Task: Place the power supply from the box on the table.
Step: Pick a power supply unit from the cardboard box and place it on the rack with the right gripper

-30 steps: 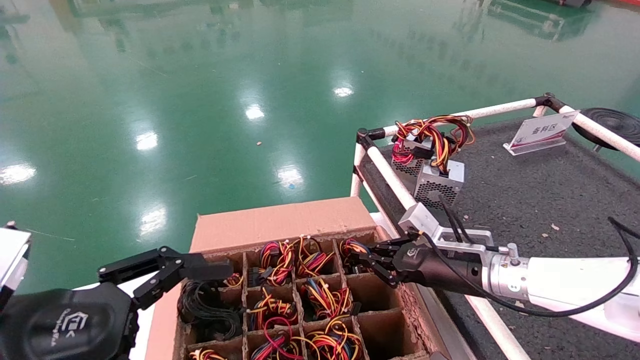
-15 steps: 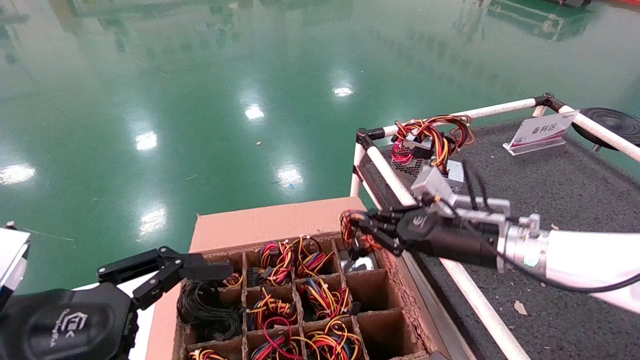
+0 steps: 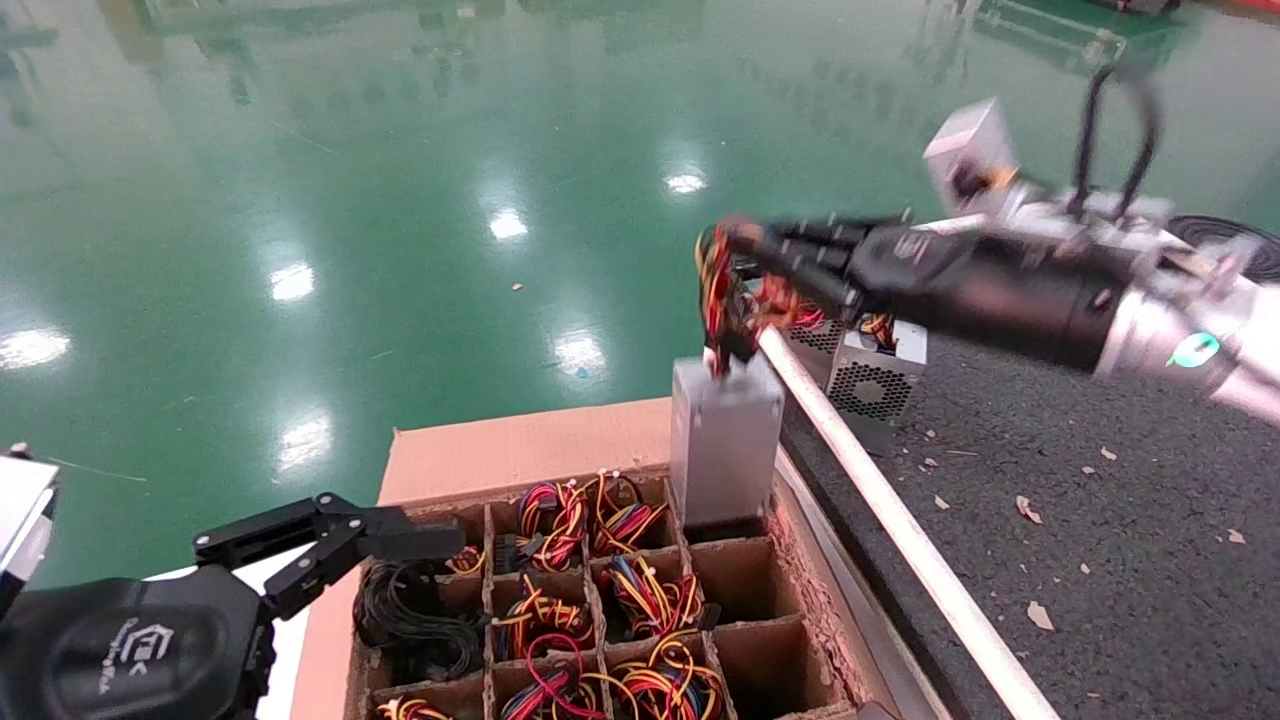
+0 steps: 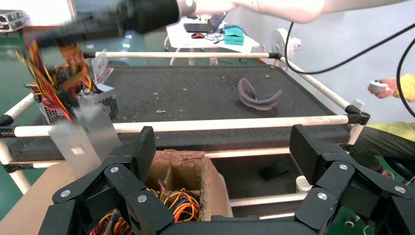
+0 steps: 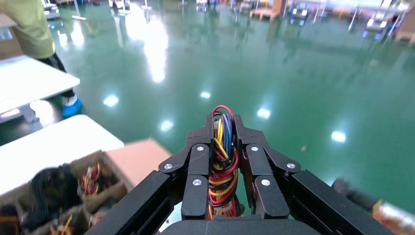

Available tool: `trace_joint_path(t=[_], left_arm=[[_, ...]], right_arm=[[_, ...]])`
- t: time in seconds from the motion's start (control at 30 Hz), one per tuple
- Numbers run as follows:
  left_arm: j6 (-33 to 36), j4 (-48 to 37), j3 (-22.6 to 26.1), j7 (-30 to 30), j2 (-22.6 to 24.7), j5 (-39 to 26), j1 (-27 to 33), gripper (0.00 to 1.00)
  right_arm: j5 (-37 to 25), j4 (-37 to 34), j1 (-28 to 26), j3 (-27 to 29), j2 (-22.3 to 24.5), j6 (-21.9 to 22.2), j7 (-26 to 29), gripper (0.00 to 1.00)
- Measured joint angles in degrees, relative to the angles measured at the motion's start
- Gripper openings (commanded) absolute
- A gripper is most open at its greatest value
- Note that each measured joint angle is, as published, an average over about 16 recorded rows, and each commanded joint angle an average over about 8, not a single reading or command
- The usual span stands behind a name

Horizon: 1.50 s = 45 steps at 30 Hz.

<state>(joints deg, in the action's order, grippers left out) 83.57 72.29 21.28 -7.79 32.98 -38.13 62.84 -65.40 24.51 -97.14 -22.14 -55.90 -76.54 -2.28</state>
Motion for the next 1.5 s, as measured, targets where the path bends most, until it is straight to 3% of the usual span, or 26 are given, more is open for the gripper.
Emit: trace_joint_path(t=[0.37, 0.7, 1.13, 1.5], left_arm=[[0.0, 0.0, 0.0, 0.0, 0.0, 0.0, 0.0, 1.00], [0.0, 0.0, 0.0, 0.0, 0.0, 0.0, 0.0, 1.00], [0.0, 0.0, 0.0, 0.0, 0.0, 0.0, 0.0, 1.00], [0.0, 0.0, 0.0, 0.0, 0.0, 0.0, 0.0, 1.00]], right_arm=[[3.8, 11.3, -2.0, 3.2, 8.2, -1.1, 9.0, 0.00], [8.8, 20.1, 0.4, 6.9, 17.9, -3.7, 14.7, 0.00], [17.7, 23.6, 12.1, 13.0, 28.7, -7.6, 15.5, 0.00], [22.7, 20.5, 23.4, 17.0, 31.8, -8.1, 10.7, 0.00]])
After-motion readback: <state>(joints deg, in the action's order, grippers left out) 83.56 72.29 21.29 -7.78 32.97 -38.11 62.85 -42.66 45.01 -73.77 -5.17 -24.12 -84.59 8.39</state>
